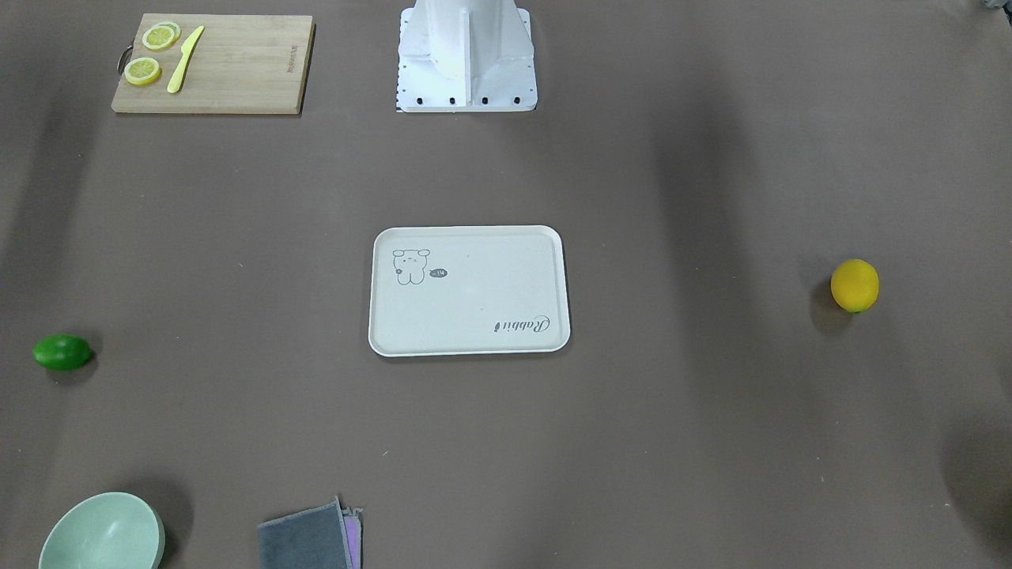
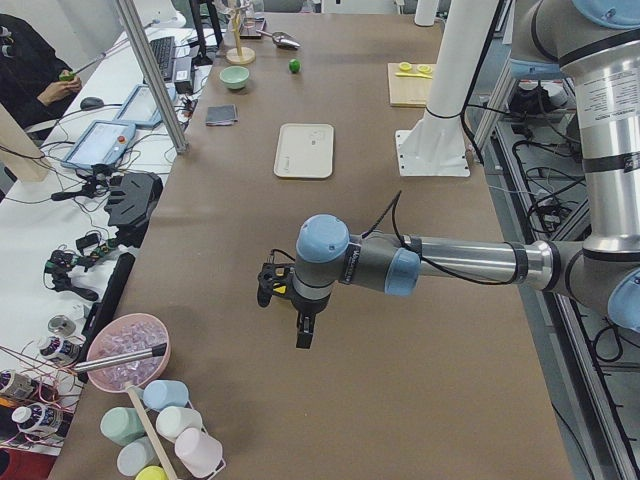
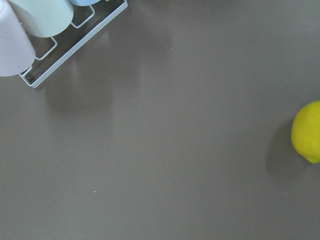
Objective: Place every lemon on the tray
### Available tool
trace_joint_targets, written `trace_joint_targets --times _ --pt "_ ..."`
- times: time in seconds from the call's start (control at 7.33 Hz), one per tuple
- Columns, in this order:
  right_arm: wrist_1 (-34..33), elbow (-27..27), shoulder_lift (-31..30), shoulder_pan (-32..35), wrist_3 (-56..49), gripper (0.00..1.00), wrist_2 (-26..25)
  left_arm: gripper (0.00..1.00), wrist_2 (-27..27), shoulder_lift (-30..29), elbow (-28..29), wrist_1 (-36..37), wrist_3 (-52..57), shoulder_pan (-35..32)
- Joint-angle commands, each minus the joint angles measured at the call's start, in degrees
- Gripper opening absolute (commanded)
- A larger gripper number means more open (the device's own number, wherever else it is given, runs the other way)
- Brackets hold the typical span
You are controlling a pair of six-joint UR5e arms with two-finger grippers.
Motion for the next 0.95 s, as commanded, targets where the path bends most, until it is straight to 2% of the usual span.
trace_joint_targets --times 0.0,0.55,0.82 --pt "-0.02 0.04 0.49 0.04 0.64 1.0 0.21 0.98 -0.09 -0.09 0.16 -0.23 -0.15 0.02" --pt "-0.02 -0.39 1.37 0.03 0.64 1.0 0.65 0.98 -0.96 -1.75 -0.37 -0.49 0.11 -0.07" --pt "-0.02 -0.22 1.28 0.04 0.64 1.0 0.73 0.98 -8.32 -1.06 0.51 -1.37 0.29 -0.68"
